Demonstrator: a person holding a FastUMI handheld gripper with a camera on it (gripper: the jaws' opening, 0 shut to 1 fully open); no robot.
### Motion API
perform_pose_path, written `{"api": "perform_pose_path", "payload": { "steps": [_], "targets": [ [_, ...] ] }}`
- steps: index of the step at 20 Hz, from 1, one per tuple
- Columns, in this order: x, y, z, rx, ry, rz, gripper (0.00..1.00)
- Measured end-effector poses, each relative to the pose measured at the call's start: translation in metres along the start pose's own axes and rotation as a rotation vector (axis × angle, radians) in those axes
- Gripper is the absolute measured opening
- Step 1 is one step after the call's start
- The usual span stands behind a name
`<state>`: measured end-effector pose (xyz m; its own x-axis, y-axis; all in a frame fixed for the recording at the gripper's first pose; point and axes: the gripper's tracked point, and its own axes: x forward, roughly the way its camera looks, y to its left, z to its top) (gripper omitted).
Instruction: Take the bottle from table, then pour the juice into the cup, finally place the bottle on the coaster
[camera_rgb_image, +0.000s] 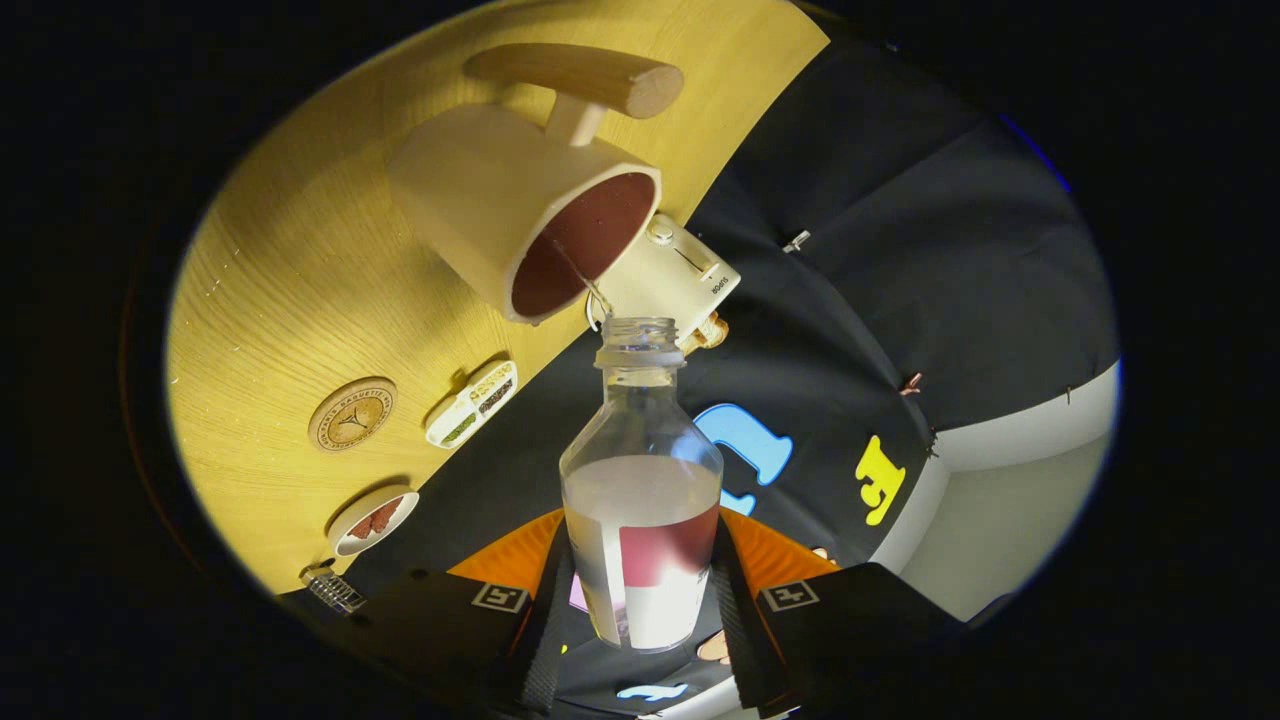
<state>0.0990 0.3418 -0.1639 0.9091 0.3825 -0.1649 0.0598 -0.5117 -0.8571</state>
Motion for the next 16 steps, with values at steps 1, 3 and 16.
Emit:
{"api": "perform_pose_path", "payload": {
  "steps": [1, 3, 16],
  "targets": [
    [-0.0002, -0.0013, 0.0005, -0.005, -0.006, -0.003, 0.69],
    [-0.0002, 0.0002, 0.0006, -0.003, -0.011, -0.002, 0.69],
    [-0.0037, 0.0013, 0.0015, 0.013, -0.021, 0.006, 0.69]
  ]
}}
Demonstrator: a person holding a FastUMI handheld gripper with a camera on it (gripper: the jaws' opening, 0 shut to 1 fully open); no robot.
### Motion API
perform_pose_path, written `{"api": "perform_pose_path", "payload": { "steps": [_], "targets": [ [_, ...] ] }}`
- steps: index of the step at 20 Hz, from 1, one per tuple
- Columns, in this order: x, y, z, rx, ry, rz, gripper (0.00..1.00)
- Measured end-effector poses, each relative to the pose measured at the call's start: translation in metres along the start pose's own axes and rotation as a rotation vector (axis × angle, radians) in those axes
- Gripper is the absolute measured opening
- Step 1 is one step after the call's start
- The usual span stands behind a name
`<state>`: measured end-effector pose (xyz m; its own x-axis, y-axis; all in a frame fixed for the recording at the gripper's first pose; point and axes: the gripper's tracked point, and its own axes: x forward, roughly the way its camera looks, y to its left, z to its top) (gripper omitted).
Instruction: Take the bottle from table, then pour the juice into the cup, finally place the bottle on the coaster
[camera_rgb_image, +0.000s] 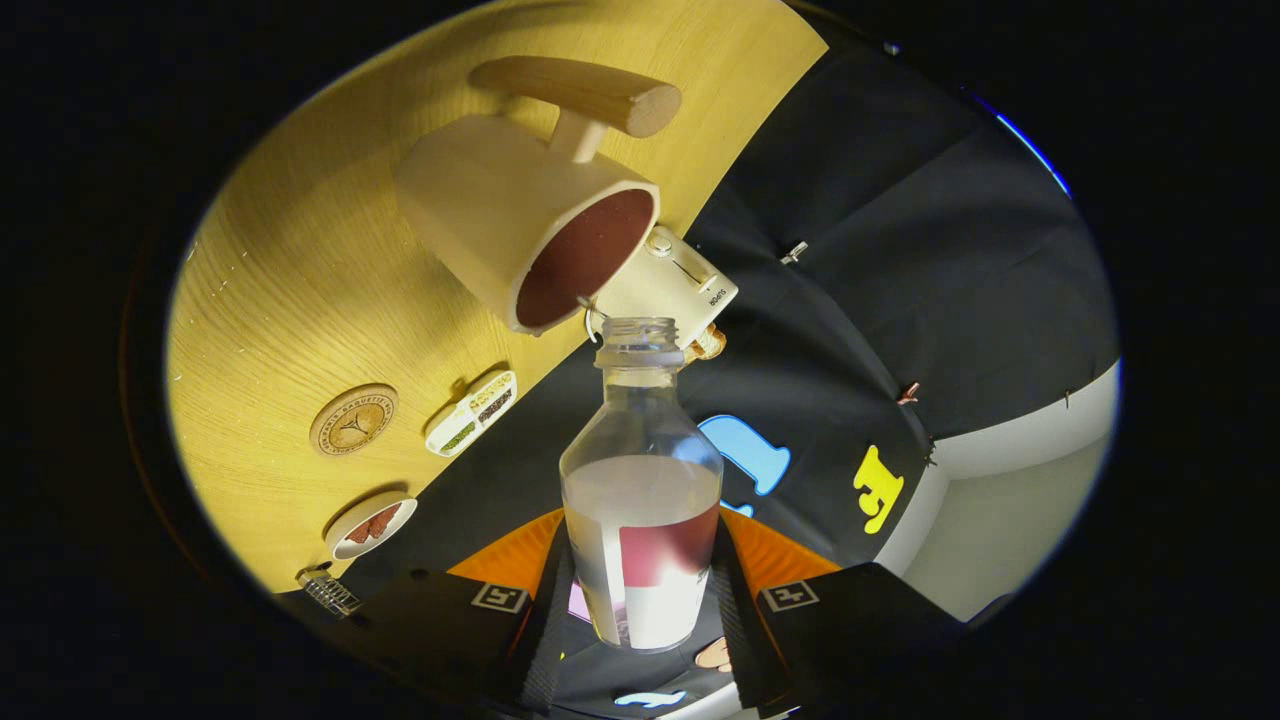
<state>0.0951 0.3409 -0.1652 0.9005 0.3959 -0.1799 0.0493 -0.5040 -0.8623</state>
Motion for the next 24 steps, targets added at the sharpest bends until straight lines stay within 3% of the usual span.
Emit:
{"api": "perform_pose_path", "payload": {
  "steps": [4, 13, 24],
  "targets": [
    [0.000, 0.004, -0.003, 0.042, 0.019, 0.019, 0.69],
    [-0.015, 0.040, 0.007, 0.441, 0.131, 0.182, 0.69],
    [-0.029, 0.043, 0.028, 1.337, 0.130, 0.288, 0.70]
  ]
}}
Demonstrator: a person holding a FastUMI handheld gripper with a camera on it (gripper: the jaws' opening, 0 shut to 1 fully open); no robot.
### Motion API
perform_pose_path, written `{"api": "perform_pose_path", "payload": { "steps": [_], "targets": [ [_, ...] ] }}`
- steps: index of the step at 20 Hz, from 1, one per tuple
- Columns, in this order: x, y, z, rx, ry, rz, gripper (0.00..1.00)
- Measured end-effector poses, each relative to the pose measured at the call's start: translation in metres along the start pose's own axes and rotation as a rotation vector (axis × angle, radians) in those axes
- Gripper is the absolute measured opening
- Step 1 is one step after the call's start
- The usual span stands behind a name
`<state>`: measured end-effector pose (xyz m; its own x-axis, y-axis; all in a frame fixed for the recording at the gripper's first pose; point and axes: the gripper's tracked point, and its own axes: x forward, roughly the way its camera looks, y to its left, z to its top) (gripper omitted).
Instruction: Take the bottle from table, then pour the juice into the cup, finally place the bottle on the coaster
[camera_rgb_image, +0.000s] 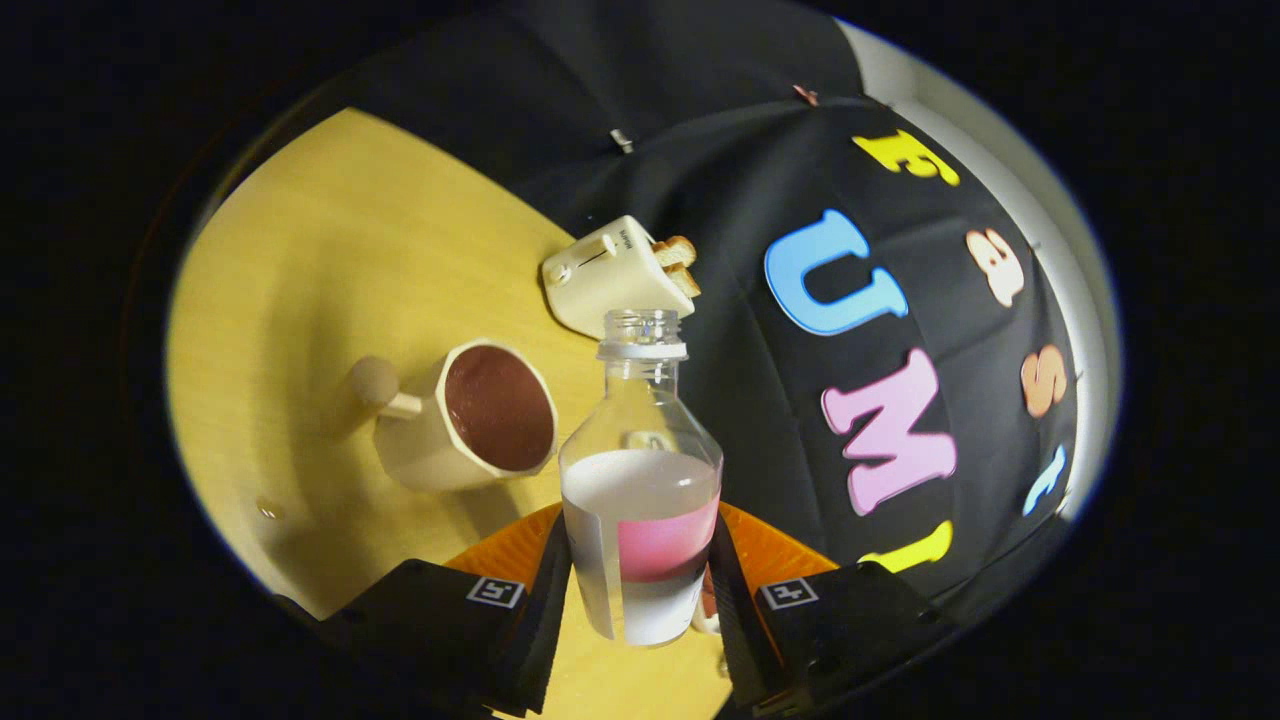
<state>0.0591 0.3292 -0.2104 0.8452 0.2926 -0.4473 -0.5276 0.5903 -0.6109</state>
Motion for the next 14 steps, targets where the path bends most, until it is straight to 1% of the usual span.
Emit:
{"api": "perform_pose_path", "payload": {
  "steps": [2, 6, 9, 10, 12, 14],
  "targets": [
    [-0.001, -0.008, -0.001, 0.146, -0.007, 0.008, 0.70],
    [0.001, -0.022, 0.011, 0.480, -0.062, 0.045, 0.70],
    [0.004, -0.049, 0.021, 0.716, -0.131, 0.026, 0.71],
    [0.006, -0.062, 0.024, 0.763, -0.159, 0.003, 0.71],
    [0.016, -0.082, 0.019, 0.807, -0.188, -0.049, 0.71],
    [0.031, -0.091, 0.006, 0.852, -0.187, -0.073, 0.71]
  ]
}}
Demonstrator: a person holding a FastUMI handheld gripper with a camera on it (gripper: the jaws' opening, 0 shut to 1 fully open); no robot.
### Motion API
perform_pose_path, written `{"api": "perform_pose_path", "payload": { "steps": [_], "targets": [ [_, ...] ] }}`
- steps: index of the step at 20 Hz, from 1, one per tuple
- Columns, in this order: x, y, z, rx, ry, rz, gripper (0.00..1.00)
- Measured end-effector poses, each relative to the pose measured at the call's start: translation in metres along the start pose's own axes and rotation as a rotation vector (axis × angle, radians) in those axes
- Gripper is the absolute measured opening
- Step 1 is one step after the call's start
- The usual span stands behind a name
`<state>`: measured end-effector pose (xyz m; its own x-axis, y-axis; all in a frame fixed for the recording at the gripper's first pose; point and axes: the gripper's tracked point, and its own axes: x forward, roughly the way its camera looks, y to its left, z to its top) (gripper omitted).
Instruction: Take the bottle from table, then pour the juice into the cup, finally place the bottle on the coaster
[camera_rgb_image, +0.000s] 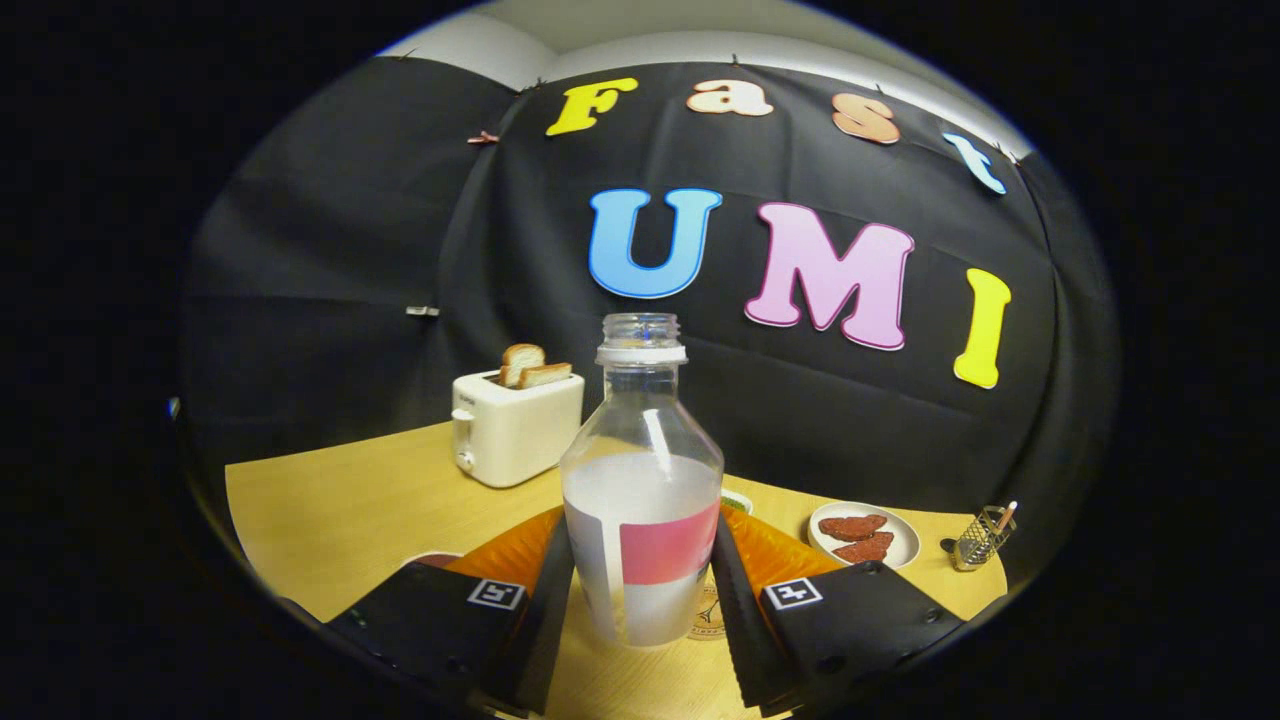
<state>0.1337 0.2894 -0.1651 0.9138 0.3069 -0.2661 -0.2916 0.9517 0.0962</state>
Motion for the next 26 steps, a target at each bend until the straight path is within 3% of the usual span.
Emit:
{"api": "perform_pose_path", "payload": {
  "steps": [7, 12, 26],
  "targets": [
    [0.036, -0.047, -0.034, 0.116, -0.049, -0.097, 0.73],
    [0.056, -0.072, -0.071, 0.101, -0.028, -0.155, 0.73],
    [0.071, -0.084, -0.105, 0.127, -0.008, -0.190, 0.74]
  ]
}}
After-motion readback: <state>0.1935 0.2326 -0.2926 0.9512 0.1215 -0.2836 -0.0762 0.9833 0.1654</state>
